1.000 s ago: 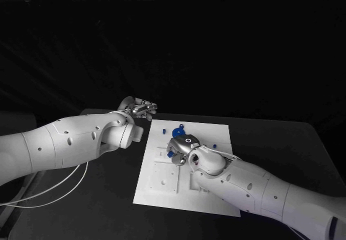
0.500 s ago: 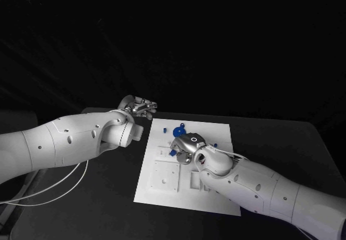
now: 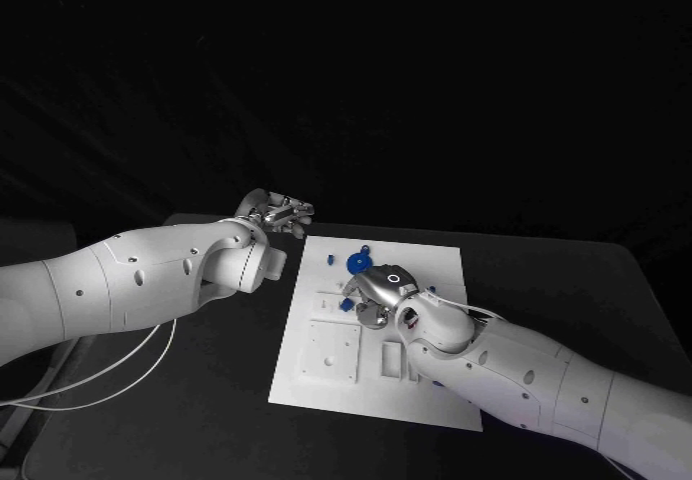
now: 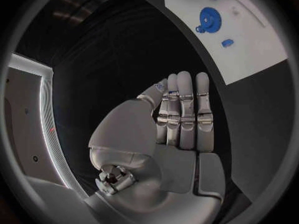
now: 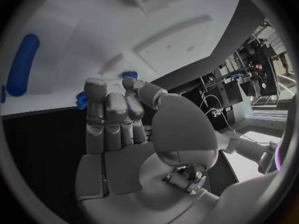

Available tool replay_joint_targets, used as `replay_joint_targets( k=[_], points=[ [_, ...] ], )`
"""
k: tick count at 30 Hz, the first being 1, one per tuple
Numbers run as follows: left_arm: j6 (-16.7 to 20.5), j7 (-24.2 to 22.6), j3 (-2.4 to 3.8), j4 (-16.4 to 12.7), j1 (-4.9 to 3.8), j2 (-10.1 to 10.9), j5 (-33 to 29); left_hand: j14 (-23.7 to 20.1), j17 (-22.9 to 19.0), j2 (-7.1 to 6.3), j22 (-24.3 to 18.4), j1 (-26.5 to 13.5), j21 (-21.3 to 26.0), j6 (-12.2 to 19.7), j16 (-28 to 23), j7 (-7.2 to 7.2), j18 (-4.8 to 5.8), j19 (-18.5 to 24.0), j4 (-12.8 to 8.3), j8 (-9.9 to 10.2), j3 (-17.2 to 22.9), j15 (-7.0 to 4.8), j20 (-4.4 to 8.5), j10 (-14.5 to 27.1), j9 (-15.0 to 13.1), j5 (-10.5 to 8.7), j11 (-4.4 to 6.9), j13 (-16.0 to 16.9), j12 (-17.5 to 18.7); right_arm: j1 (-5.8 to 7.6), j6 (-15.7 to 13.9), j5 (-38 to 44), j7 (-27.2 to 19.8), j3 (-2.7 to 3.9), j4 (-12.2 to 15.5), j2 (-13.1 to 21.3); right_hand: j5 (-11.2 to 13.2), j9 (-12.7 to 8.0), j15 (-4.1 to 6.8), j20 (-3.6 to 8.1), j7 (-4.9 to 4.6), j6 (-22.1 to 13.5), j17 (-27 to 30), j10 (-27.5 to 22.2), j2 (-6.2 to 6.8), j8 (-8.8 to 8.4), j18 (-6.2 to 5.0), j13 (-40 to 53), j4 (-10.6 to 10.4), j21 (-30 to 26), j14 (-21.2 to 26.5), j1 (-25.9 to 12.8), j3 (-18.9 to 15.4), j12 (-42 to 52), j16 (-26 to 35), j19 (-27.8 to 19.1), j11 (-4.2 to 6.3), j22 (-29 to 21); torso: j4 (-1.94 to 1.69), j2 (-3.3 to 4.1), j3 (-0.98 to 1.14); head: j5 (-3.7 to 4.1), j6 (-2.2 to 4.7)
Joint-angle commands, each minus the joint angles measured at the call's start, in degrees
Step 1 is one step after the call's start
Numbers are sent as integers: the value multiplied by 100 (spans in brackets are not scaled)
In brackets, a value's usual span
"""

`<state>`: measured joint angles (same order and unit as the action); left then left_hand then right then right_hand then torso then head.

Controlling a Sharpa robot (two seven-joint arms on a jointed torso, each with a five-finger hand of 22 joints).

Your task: Assemble the parts on the task board

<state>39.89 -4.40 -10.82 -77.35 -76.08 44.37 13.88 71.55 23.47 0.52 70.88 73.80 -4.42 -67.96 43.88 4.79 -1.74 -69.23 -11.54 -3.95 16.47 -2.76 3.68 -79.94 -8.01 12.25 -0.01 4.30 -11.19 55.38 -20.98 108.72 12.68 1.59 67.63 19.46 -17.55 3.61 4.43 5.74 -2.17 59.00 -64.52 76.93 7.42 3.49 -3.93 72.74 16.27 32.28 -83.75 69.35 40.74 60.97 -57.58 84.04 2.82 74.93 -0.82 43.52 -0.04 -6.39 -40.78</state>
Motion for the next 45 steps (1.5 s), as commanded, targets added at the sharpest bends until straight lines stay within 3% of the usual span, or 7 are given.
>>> replay_joint_targets(
  k=[1,4,7,18,24,27,45],
  points=[
    [-47,-48,5,-6,-10,-7,-21,-22,9,-56,-1,-14,19,39,-34,-9,-30,-30,26,-18,6,24,8,20,1,5,-20,-5,22,-8,87,-92,-133,-3,42,-19,-408,-7,56,54,-4,-49,-40,52,36,5,90,33,-19,70,0,-101,47,38,-68,255,5,314,-8,3,-4,9,2],
    [-52,-48,5,-5,-9,-11,-21,-22,9,-56,-1,-14,19,39,-34,-9,-30,-30,26,-18,6,24,8,20,1,5,-20,-5,22,-10,161,-143,-143,-3,63,-38,-1742,-5,78,81,0,-157,-84,98,3,5,80,67,-35,225,6,-470,245,85,-137,268,8,367,-7,2,-7,8,-2],
    [-59,-46,5,-2,-9,-18,-21,-22,9,-56,-1,-14,19,39,-34,-9,-30,-30,26,-18,6,24,8,20,1,5,-20,-5,22,-12,286,-169,-137,-3,69,-65,-2123,-10,89,90,21,-323,-98,114,-57,1,74,80,-15,357,8,-637,422,103,-181,259,16,383,-10,3,-11,19,-3],
    [-82,-34,4,4,-9,-37,-21,-22,9,-56,-1,-14,19,39,-34,-9,-30,-30,26,-18,6,24,8,20,1,5,-20,-5,22,-17,933,-190,-43,-3,35,-188,-2331,-20,105,104,48,-598,-106,124,-173,-10,75,102,8,710,19,-858,711,180,-323,204,30,402,-8,3,-11,18,-13],
    [-96,-23,3,8,-9,-41,-22,-25,8,-56,15,-3,23,46,-45,-3,-33,-26,35,-17,15,26,7,25,1,23,-23,-6,22,-18,1116,-192,13,-3,21,-209,-2317,-23,96,99,-6,-671,-99,122,-231,-12,64,106,10,740,22,-929,788,207,-348,200,10,398,-7,1,-10,18,-15],
    [-103,-17,3,12,-9,-41,-22,-28,5,-35,47,15,12,53,-53,6,-43,-17,25,-17,46,27,11,33,0,159,-30,-7,26,-19,1155,-193,37,-3,23,-207,-2332,-22,92,95,-21,-667,-100,124,-239,-11,60,108,13,758,24,-958,827,221,-362,197,2,401,-7,2,-7,17,-20],
    [-113,-8,0,34,-9,-15,-23,-27,5,-38,67,-11,19,61,-57,2,-44,-9,51,-21,43,30,1,35,-7,118,-30,-6,24,-23,1049,-208,202,-3,323,94,-2356,-18,82,85,-77,-538,-53,131,-218,-7,39,123,14,809,27,-959,854,265,-359,201,-20,403,-2,0,-2,3,-37]
  ],
)
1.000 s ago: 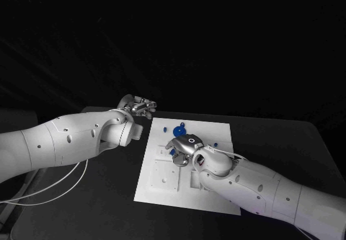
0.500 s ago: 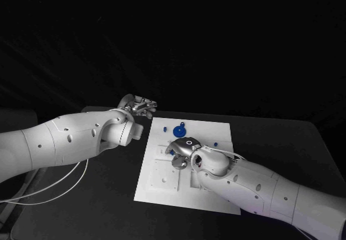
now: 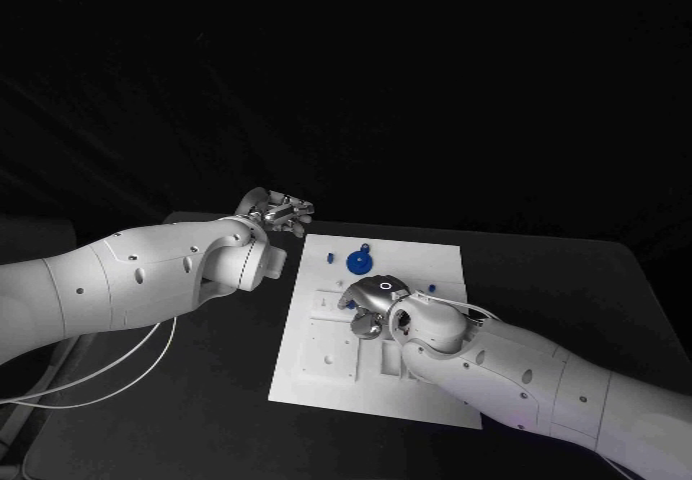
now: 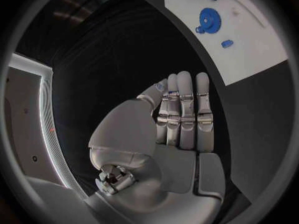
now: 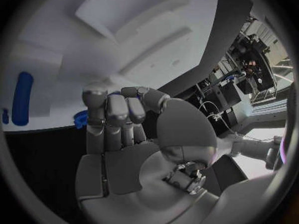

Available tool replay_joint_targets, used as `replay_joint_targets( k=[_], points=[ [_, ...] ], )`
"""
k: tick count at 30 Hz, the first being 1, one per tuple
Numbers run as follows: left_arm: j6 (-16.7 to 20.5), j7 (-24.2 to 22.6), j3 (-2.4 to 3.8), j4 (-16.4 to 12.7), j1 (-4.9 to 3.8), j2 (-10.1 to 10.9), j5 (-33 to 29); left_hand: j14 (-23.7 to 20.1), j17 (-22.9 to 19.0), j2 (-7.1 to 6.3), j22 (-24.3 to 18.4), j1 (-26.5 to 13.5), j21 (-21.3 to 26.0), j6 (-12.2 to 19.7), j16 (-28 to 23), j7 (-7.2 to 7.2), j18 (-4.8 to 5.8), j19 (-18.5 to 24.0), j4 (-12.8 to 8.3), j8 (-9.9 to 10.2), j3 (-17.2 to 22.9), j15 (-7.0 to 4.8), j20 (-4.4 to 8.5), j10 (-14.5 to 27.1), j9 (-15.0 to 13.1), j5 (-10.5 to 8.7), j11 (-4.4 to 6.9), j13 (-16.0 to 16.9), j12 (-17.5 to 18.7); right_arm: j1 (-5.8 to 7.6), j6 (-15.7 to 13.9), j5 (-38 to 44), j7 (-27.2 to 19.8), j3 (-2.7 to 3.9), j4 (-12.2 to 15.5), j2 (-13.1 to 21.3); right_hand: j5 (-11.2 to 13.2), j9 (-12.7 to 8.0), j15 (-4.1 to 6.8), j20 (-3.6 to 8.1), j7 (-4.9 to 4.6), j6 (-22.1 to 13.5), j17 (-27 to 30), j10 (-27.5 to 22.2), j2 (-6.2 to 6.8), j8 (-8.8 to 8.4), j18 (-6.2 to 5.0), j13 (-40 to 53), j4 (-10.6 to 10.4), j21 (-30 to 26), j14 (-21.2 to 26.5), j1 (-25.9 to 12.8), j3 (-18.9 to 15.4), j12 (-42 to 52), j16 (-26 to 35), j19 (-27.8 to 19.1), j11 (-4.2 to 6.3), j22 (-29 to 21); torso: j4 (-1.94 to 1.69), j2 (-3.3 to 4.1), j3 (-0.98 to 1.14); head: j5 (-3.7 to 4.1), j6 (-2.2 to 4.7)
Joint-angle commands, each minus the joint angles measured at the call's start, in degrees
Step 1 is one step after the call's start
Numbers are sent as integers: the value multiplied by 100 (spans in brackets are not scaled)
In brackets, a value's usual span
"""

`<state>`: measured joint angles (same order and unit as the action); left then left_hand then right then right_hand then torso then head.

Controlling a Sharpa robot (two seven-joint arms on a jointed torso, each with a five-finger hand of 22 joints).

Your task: Assemble the parts on the task board

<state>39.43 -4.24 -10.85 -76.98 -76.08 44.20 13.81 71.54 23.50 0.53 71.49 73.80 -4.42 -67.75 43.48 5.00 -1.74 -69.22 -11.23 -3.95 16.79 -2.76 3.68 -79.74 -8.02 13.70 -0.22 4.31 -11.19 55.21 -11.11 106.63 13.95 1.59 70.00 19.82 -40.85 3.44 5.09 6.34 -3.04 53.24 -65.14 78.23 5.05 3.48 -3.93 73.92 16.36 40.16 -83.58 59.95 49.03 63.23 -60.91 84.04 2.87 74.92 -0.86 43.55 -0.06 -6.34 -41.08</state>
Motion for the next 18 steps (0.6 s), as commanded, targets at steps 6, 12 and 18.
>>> replay_joint_targets(
  k=[6,12,18],
  points=[
    [-56,-24,2,0,-9,21,-17,-27,2,-38,6,-11,20,40,-17,-19,-43,-10,20,-21,12,30,1,15,-7,-27,-9,-8,24,-6,82,-44,113,-3,324,266,-25,2,9,18,2,106,16,-1,32,-3,35,2,5,34,12,0,15,41,-33,199,-34,406,4,-3,-1,-4,-2],
    [-47,-17,0,0,-9,33,-17,-28,3,-45,12,3,23,41,-19,-18,-45,-12,22,-22,18,30,2,17,-13,-31,-9,-7,22,-6,127,-97,155,-3,521,451,-25,4,6,14,-1,138,20,-1,39,-1,34,0,4,37,13,1,7,40,-34,196,-38,406,7,-2,1,-1,3],
    [-45,-12,-2,0,-9,45,-17,-28,3,-45,12,3,23,41,-19,-18,-45,-12,22,-22,18,30,2,17,-13,-31,-9,-7,22,-6,112,-129,218,-2,624,628,-25,4,-3,6,-5,166,32,-2,50,-2,31,-3,3,47,16,22,-12,41,-36,191,-49,406,7,-1,4,-5,-1]
  ],
)
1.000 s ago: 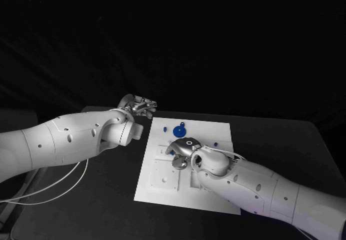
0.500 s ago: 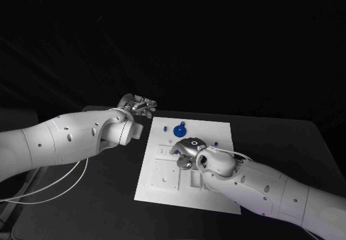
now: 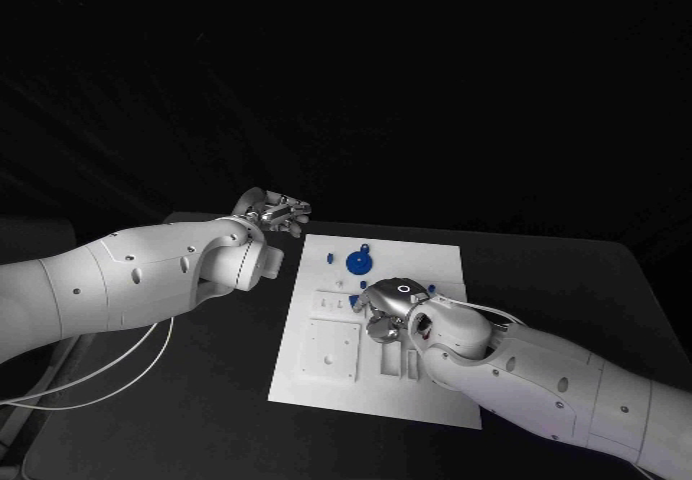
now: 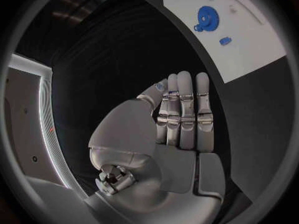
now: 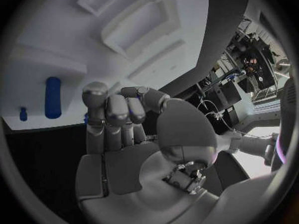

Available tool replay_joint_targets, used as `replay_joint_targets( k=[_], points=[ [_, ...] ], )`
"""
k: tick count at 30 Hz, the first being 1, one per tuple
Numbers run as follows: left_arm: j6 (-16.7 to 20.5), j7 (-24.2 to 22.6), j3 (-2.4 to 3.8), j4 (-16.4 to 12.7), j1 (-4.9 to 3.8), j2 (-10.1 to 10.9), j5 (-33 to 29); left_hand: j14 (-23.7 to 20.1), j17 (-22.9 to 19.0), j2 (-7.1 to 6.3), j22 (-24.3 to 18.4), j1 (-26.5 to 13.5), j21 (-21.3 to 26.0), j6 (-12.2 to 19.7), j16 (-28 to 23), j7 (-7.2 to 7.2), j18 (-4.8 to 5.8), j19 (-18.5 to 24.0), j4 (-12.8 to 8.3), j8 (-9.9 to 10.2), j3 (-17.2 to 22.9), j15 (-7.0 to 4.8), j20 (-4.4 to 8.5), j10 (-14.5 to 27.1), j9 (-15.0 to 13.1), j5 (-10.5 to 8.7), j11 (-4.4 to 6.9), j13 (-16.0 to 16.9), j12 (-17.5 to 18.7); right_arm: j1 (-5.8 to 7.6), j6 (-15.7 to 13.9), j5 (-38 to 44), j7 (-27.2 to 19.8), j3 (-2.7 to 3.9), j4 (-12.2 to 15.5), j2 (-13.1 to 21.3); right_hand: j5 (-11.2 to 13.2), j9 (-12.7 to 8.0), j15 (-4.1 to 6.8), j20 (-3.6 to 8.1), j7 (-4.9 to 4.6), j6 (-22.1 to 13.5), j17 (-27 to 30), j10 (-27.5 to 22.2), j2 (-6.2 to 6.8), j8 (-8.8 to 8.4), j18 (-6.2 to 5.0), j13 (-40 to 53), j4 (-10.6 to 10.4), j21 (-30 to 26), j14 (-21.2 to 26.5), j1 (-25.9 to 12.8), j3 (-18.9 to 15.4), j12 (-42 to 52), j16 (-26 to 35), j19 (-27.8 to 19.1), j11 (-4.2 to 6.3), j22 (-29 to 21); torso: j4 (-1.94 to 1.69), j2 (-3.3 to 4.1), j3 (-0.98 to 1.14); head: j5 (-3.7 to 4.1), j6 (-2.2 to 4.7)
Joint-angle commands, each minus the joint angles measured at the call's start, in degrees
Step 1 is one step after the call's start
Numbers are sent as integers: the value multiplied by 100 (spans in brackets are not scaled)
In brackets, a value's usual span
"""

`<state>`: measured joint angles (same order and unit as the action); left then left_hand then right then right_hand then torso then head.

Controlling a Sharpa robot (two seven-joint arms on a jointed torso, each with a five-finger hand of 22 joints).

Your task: Assemble the parts on the task board

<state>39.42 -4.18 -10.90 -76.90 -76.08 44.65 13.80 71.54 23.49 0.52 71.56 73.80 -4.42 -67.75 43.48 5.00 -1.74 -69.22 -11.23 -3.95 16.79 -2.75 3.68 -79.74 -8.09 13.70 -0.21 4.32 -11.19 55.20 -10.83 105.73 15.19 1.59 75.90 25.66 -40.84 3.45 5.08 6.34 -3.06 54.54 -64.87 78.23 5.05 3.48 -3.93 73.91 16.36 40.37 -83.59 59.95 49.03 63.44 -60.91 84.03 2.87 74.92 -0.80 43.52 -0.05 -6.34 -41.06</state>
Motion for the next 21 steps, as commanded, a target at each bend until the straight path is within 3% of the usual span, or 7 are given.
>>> replay_joint_targets(
  k=[1,11,16,18,19,20,21],
  points=[
    [-43,-18,1,-8,-9,3,-16,-28,4,-45,5,3,23,41,-19,-18,-45,-12,22,-22,18,30,2,17,-5,-31,-9,-8,22,-4,59,-41,113,-2,45,73,-27,2,-5,5,-15,23,6,0,55,-4,29,-3,4,22,16,25,-14,23,-37,190,-56,405,0,2,4,-6,-5],
    [-40,-22,-4,9,-8,20,-16,-28,4,-45,5,3,23,41,-19,-18,-45,-12,22,-22,18,30,2,17,-5,-31,-9,-8,22,-5,-232,-116,247,17,227,345,-60,4,-46,-34,-66,66,19,11,102,-1,-1,-14,5,63,16,75,-28,29,-55,194,-116,409,-2,1,-2,3,3],
    [-40,-25,-5,15,-8,25,-16,-29,3,-56,15,12,24,46,-21,-15,-47,-11,21,-19,22,30,2,22,-7,-34,-10,-9,23,-5,-506,-349,158,36,361,443,-30,11,-87,-76,-139,391,57,3,126,5,-34,-41,-9,19,19,197,-326,2,-40,196,-181,387,-8,1,-3,2,5],
    [-40,-27,-5,16,-8,30,-16,-29,3,-56,15,12,24,46,-21,-15,-47,-11,21,-19,22,30,2,22,-7,-34,-10,-9,23,-5,-722,-480,108,46,407,466,163,15,-112,-101,-193,545,76,4,114,6,-44,-35,-22,-29,14,243,-557,13,-30,205,-213,365,-7,1,-2,3,6],
    [-41,-28,-5,16,-8,32,-16,-29,3,-56,15,12,24,46,-21,-15,-47,-11,21,-19,22,30,2,22,-7,-34,-10,-9,23,-5,-838,-549,91,51,419,469,671,22,-132,-122,-238,710,95,13,114,11,-45,-30,-81,-90,9,250,-845,25,-15,203,-237,331,-8,2,-4,8,10],
    [-42,-29,-6,17,-8,33,-16,-30,3,-59,17,16,24,45,-22,-15,-47,-10,17,-20,22,30,2,23,-7,-38,-10,-9,23,-5,-953,-613,87,55,422,466,1020,31,-148,-138,-260,795,114,-2,120,12,-48,-39,-112,-153,7,285,-1043,11,1,209,-253,295,-8,2,-6,9,12],
    [-43,-31,-6,17,-8,34,-16,-30,3,-61,18,17,24,45,-22,-15,-47,-10,15,-20,22,30,2,23,-7,-39,-10,-9,23,-5,-1056,-665,99,59,416,455,1204,33,-160,-153,-273,850,136,-19,115,4,-55,-49,-151,-213,9,347,-1201,-3,21,218,-265,256,-8,1,-8,12,14]
  ],
)
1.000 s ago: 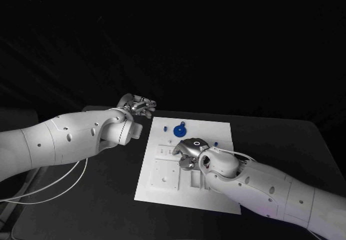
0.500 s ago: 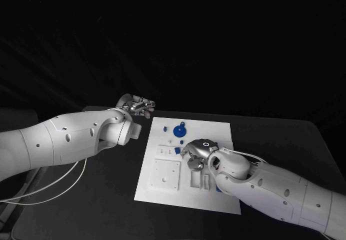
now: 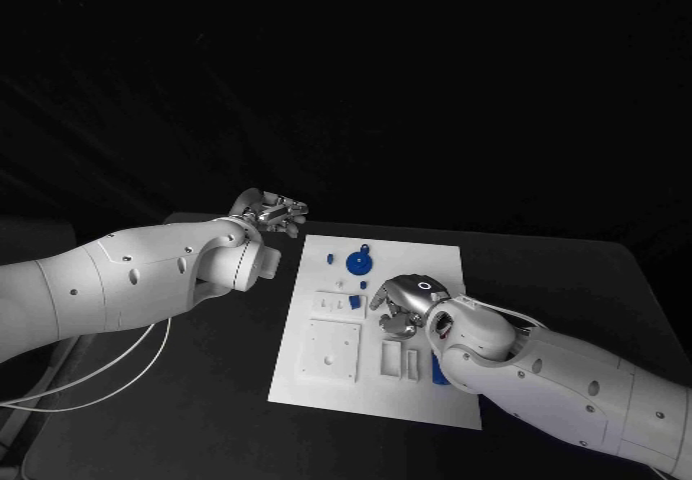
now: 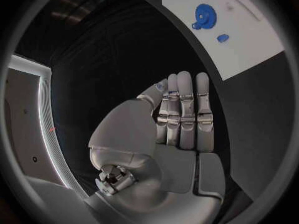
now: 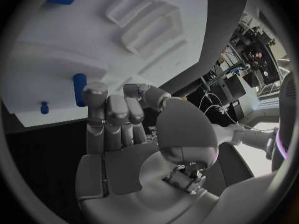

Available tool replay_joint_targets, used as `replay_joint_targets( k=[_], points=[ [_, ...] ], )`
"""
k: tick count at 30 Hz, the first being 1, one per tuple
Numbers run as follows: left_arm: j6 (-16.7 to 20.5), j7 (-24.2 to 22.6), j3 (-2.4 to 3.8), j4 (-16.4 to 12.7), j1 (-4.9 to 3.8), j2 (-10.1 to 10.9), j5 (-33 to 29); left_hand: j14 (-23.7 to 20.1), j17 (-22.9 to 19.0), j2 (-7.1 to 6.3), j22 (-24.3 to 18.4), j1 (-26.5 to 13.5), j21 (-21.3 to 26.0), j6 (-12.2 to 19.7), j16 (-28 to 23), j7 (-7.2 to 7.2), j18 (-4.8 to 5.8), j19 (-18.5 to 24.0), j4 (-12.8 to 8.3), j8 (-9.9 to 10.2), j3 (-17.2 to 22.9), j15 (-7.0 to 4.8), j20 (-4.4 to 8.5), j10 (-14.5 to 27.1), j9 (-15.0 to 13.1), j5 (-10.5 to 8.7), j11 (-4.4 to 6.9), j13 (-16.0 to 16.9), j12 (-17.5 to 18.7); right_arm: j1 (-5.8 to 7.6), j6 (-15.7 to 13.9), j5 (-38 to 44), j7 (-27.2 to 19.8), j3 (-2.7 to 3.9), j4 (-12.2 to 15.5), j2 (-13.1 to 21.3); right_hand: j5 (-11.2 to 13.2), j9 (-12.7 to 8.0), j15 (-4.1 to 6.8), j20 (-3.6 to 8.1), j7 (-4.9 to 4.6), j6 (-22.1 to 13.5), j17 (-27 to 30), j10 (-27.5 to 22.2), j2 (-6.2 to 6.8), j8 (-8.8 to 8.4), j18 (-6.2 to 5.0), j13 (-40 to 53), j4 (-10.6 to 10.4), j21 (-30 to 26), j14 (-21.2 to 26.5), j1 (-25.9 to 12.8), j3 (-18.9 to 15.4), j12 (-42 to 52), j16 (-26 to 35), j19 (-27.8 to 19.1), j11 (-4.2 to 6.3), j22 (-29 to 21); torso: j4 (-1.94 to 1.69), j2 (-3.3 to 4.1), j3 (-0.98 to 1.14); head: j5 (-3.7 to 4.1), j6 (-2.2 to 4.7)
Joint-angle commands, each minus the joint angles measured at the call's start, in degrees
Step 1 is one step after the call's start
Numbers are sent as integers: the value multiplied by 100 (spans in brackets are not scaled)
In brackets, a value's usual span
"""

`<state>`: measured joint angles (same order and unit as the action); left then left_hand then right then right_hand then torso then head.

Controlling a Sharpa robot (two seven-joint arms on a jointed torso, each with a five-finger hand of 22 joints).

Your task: Assemble the parts on the task board

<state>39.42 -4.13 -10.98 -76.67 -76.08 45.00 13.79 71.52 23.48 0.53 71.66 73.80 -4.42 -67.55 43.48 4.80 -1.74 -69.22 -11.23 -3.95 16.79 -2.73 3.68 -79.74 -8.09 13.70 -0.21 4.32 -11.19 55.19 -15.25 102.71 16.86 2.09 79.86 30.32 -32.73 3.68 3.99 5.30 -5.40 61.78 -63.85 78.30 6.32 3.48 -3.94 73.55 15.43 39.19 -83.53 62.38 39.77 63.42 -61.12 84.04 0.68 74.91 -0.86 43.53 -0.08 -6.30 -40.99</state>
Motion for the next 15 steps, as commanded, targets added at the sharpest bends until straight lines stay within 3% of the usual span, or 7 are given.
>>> replay_joint_targets(
  k=[1,2,4,6,8,11,15],
  points=[
    [-45,-37,2,-6,-8,-2,-14,-28,4,-61,8,17,24,25,-22,6,-47,-10,15,-20,22,28,2,23,-7,-39,-10,-10,23,-4,-697,-405,-38,12,5,-30,737,23,-48,-53,-16,176,66,-53,10,10,-60,-44,-103,-158,11,119,-437,-48,79,221,-34,224,-1,0,-5,9,8],
    [-48,-37,2,-6,-8,-4,-14,-28,4,-61,8,17,24,25,-22,6,-47,-10,15,-20,22,28,2,23,-7,-39,-10,-10,23,-4,-768,-436,8,14,-16,-53,1249,42,-49,-56,14,234,113,-86,42,15,-63,-85,-166,-263,23,151,-668,-112,139,217,-22,176,-2,0,-6,10,9],
    [-53,-37,1,-7,-8,-10,-14,-28,4,-61,8,17,24,25,-22,6,-47,-10,15,-20,22,28,2,23,-7,-39,-10,-10,23,-3,-862,-451,121,17,-67,-107,1885,72,-44,-52,51,284,156,-110,41,10,-53,-131,-351,-360,16,282,-1160,-171,198,241,-13,101,-7,0,-8,18,11],
    [-58,-36,0,-9,-8,-16,-14,-28,4,-61,8,17,24,25,-22,6,-47,-10,15,-20,22,28,2,23,-7,-39,-10,-10,23,-3,-896,-429,228,19,-138,-176,2172,102,-38,-45,59,297,167,-115,38,13,-40,-153,-556,-432,6,441,-1490,-189,222,269,-12,41,-10,3,-9,27,11],
    [-59,-34,-1,-11,-7,-24,-14,-28,4,-61,8,17,24,25,-22,6,-47,-10,15,-20,22,28,2,23,-7,-39,-10,-10,23,-3,-911,-391,313,21,-251,-274,2704,121,-38,-41,76,295,174,-126,102,13,-34,-173,-729,-476,6,465,-1594,-211,241,272,-10,12,-9,2,-11,35,8],
    [-62,-33,-2,-13,-7,-39,-14,-28,4,-61,8,17,24,25,-22,6,-47,-10,15,-20,22,28,2,23,-7,-39,-10,-10,23,-3,-920,-302,415,21,-429,-424,2833,159,-39,-40,78,281,179,-134,201,13,-27,-195,-976,-492,4,541,-1654,-231,265,279,-12,-11,-13,4,-13,60,35],
    [-64,-26,-3,-19,-7,-52,-15,-31,3,-61,14,13,26,26,-24,6,-45,-4,16,-18,20,30,-1,27,-5,-62,-11,-10,23,-6,-873,-191,531,20,-634,-616,2898,214,-33,-35,84,281,164,-138,284,14,-28,-211,-1219,-503,-1,589,-1807,-236,272,279,-7,-37,-23,8,-10,52,11]
  ],
)
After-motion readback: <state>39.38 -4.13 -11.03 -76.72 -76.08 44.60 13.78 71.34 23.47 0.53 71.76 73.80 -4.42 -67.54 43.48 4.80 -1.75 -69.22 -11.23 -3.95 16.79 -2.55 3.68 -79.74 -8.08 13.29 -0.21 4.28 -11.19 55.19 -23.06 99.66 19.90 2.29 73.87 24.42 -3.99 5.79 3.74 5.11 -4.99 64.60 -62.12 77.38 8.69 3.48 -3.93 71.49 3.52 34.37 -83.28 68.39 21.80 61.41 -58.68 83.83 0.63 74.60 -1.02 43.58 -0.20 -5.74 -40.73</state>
